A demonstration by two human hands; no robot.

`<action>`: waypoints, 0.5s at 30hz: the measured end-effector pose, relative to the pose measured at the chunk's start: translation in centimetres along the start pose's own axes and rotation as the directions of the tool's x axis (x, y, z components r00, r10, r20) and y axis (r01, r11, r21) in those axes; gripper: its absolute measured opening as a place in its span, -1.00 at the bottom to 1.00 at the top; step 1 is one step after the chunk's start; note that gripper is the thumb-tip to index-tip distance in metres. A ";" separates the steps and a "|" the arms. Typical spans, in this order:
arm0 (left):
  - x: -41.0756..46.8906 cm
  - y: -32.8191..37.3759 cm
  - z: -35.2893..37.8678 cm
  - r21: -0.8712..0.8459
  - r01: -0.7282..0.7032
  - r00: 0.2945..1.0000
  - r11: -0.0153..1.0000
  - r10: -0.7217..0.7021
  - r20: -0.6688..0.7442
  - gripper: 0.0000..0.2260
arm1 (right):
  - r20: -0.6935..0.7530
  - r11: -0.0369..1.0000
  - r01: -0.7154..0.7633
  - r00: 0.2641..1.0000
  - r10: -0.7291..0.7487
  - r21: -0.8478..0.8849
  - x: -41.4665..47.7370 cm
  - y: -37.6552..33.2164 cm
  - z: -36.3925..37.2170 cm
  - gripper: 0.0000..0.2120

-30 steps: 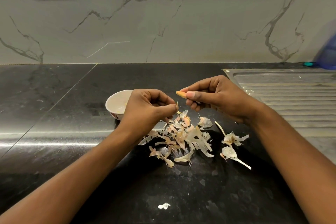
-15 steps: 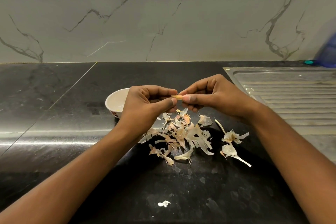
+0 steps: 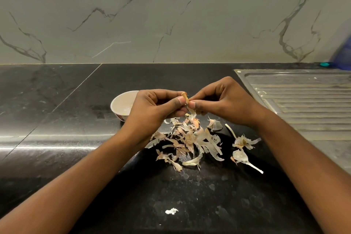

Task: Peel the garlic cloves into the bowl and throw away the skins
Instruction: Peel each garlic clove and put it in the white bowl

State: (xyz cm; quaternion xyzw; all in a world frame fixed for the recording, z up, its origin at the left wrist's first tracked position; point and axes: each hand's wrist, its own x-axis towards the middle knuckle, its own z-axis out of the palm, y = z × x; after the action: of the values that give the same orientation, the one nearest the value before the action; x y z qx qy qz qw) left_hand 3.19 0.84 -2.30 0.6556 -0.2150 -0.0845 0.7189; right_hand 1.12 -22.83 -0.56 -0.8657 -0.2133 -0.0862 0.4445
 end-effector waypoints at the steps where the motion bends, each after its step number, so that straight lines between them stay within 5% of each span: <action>1: 0.0 0.0 0.0 0.021 -0.003 1.000 1.000 0.003 -0.002 -0.79 | -0.003 1.000 -0.003 1.000 0.003 0.007 0.0 0.0 0.0 -0.85; 15: -0.3 -0.4 0.1 0.213 -0.086 0.996 0.973 0.091 -0.015 -0.87 | 0.005 0.995 -0.052 0.999 0.052 0.088 0.0 -0.7 0.9 -0.91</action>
State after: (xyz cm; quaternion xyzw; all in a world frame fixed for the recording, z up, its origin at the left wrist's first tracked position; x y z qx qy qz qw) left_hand 2.93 0.78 -2.70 0.7193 -0.2428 -0.0210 0.6506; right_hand 0.78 -21.74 -0.57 -0.8507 -0.1950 -0.0641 0.4839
